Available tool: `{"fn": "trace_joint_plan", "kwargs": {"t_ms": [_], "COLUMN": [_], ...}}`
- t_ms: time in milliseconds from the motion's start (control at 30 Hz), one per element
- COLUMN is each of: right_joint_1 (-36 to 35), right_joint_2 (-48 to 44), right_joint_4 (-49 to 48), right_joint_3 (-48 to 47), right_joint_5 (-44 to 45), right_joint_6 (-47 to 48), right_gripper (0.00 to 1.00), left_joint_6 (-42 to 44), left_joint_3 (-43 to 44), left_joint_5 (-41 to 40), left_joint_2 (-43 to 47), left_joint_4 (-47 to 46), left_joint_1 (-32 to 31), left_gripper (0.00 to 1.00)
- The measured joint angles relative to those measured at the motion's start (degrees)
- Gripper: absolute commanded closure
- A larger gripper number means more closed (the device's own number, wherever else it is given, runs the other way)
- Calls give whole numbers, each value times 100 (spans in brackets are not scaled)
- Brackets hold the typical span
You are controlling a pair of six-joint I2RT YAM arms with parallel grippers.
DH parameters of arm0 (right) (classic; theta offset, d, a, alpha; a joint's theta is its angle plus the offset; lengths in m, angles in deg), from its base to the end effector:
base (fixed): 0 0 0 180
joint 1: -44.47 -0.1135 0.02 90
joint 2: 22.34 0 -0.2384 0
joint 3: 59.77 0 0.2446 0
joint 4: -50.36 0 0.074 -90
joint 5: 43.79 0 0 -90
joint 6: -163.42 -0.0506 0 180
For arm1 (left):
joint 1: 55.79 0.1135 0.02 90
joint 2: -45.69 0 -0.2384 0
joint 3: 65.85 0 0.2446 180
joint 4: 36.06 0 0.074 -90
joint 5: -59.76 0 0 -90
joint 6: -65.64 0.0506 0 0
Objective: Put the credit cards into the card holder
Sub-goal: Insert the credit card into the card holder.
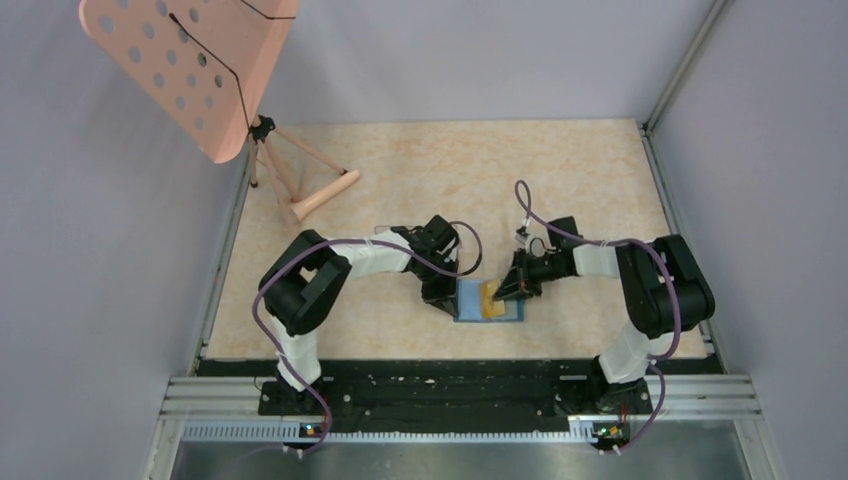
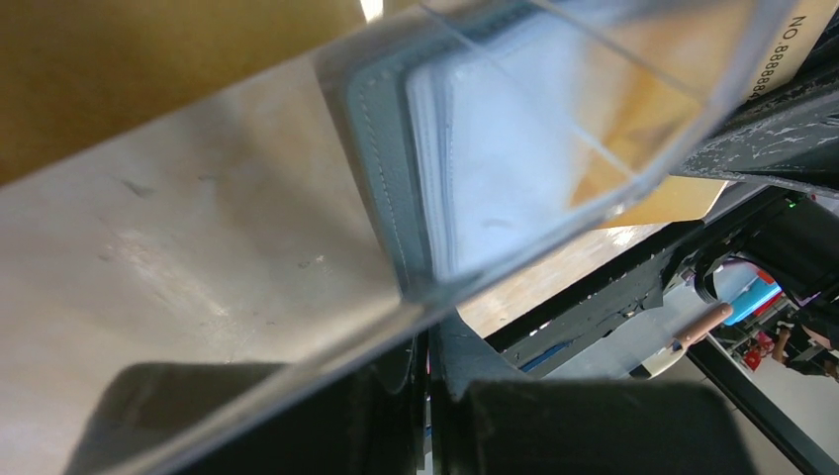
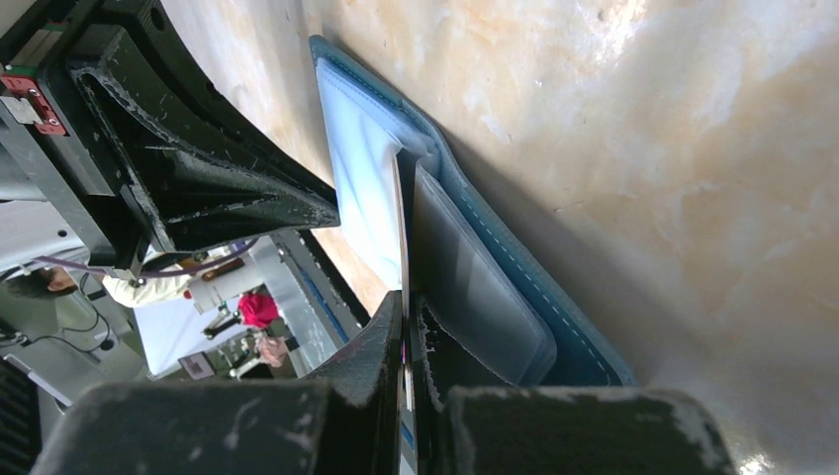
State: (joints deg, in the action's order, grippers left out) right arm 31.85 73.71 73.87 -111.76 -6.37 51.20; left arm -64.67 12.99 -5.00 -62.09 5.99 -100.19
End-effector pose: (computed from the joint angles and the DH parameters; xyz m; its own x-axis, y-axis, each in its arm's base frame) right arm 0.2458 0.0962 0.0837 -0.9971 0.0122 -0.0756 -0.0555 0.5640 0.8239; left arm 0.2320 -0.2574 0.1089 -0.9887 0.1492 0.0124 0.1213 0.8466 -0.5182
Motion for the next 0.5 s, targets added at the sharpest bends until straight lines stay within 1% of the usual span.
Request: {"fn": "trace_joint_plan", "kwargs": {"t_ms": [233, 500], "right_joint_1": [4, 4], "right_joint_2": [15, 13], "right_joint_4": [-20, -282], "right_joint_3": [-15, -13], "right_joint_5": [2, 74], "right_joint_6": [15, -50], "right_gripper": [100, 100], "left_joint_6": [13, 44], "left_joint_3": [24, 94], "left_joint_5": [0, -22], "left_joint_2": [-13, -48], "left_joint_4": [35, 94], "left_joint_1": [0, 0], "left_gripper": [100, 100]}}
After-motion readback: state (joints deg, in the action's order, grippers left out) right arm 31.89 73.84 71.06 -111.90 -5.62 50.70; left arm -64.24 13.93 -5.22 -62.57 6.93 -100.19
